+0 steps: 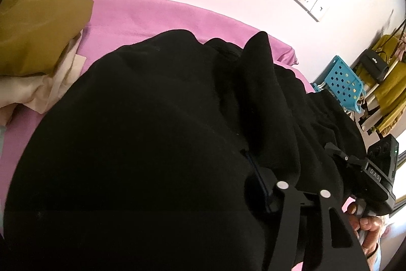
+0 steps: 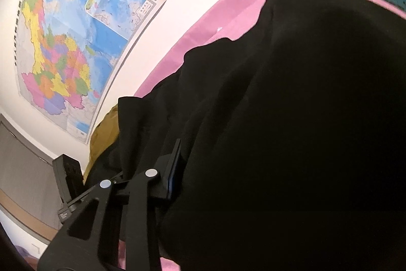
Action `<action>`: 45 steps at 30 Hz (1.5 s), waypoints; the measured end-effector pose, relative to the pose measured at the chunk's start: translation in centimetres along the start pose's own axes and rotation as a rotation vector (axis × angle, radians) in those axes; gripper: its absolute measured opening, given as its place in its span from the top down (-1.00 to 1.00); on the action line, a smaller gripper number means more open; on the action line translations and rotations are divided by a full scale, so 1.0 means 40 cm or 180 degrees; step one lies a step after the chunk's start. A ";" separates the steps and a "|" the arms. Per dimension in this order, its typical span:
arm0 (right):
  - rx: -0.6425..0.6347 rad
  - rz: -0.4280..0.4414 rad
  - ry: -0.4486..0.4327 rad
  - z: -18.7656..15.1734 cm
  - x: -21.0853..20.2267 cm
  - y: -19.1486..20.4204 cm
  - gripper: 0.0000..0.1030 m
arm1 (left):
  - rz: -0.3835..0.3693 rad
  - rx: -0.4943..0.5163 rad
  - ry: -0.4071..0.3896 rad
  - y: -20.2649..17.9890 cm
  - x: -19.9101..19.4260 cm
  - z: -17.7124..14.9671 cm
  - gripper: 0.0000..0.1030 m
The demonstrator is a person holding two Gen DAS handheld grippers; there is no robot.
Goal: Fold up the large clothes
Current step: 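Carry the lifted jacket bundle with both tools toward the mustard clothes stack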
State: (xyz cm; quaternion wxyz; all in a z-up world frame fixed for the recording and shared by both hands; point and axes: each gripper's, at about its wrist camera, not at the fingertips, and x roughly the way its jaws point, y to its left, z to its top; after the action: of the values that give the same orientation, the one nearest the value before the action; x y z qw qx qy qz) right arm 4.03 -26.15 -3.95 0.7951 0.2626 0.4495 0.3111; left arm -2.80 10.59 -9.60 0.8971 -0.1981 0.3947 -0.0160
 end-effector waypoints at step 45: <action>-0.0792 0.0636 -0.0173 0.109 -0.118 0.319 0.68 | -0.0127 0.0322 -0.0463 0.011 -0.293 0.144 0.46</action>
State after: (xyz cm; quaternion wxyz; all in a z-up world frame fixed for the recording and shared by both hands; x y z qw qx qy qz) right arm 2.67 -21.69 9.55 0.7984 0.2138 0.3575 0.4348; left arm -6.82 15.15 1.96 0.9317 -0.1610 0.3231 -0.0393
